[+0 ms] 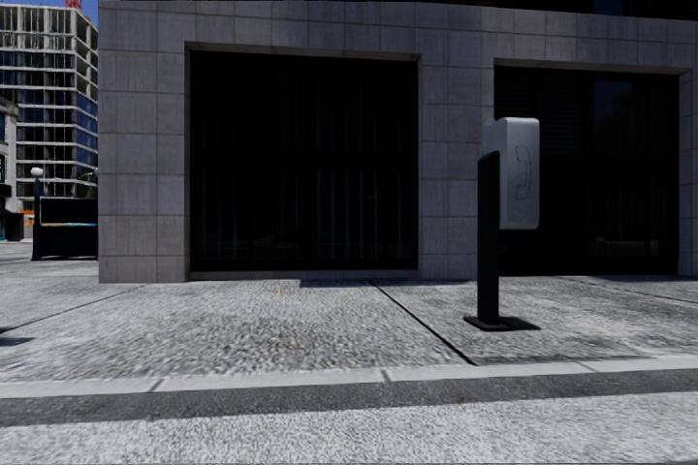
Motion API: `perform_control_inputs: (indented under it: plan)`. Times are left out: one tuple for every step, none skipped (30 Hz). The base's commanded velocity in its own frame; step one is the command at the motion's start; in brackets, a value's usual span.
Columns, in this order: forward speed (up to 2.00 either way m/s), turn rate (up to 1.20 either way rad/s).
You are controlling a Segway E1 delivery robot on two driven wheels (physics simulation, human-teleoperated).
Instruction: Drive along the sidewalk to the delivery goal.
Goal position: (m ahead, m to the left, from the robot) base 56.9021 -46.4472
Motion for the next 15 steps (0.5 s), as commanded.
perform_control_inputs:
  plan:
    - [2.00,0.00]
    - [2.00,0.00]
    - [2.00,0.00]
    - [2.00,0.00]
    - [2.00,0.00]
    - [2.00,0.00]
    - [2.00,0.00]
    - [2.00,0.00]
    - [2.00,0.00]
    - [2.00,0.00]
    - [2.00,0.00]
    - [2.00,0.00]
    - [2.00,0.00]
    - [1.99,0.00]
    - [1.98,0.00]
